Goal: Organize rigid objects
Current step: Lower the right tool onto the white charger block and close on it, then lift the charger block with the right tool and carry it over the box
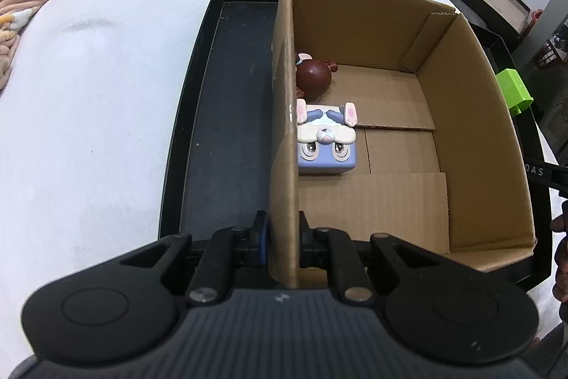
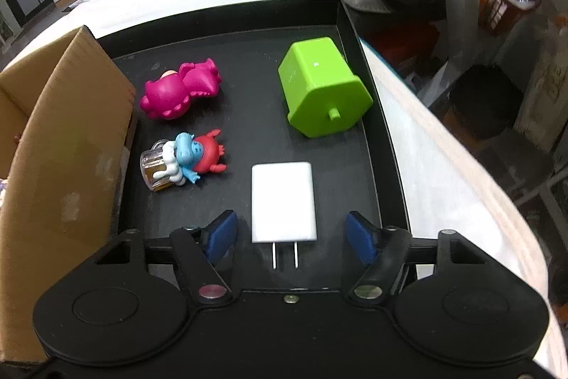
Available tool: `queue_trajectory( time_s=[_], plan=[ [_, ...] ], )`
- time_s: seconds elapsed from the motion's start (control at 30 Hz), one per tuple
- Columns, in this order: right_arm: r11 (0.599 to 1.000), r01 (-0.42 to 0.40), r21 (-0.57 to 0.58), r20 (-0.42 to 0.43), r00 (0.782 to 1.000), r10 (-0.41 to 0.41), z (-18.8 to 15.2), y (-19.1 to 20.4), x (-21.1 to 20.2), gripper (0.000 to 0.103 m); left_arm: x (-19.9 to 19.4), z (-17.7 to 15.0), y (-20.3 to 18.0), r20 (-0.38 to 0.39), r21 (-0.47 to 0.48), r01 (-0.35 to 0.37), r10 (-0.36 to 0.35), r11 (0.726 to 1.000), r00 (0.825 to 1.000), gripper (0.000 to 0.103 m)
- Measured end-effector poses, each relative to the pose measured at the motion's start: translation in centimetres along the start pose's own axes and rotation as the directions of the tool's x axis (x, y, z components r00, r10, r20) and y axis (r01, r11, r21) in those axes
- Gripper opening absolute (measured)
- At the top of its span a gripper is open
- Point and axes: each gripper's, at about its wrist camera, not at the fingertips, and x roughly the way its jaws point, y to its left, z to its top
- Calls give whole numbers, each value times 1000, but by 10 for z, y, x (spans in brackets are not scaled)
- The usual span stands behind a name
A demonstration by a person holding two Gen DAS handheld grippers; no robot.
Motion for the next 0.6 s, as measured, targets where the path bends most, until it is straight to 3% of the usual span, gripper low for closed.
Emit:
queue_trajectory(
  time_s=[0.07, 0.2, 0.6],
  plan=[
    [1000, 14, -24, 13, 1000, -14, 2, 3, -1, 37, 0, 0, 1, 1, -2, 3, -3, 1000, 1000, 14],
    [1000, -16, 8, -10, 1000, 16, 3, -1, -7, 36, 0, 0, 2, 4, -10, 12, -12, 1000, 1000, 14],
    [999, -16, -31, 57, 998, 17, 15, 10, -49, 36, -3, -2, 6, 14, -20, 32, -32, 999, 999, 14]
  ],
)
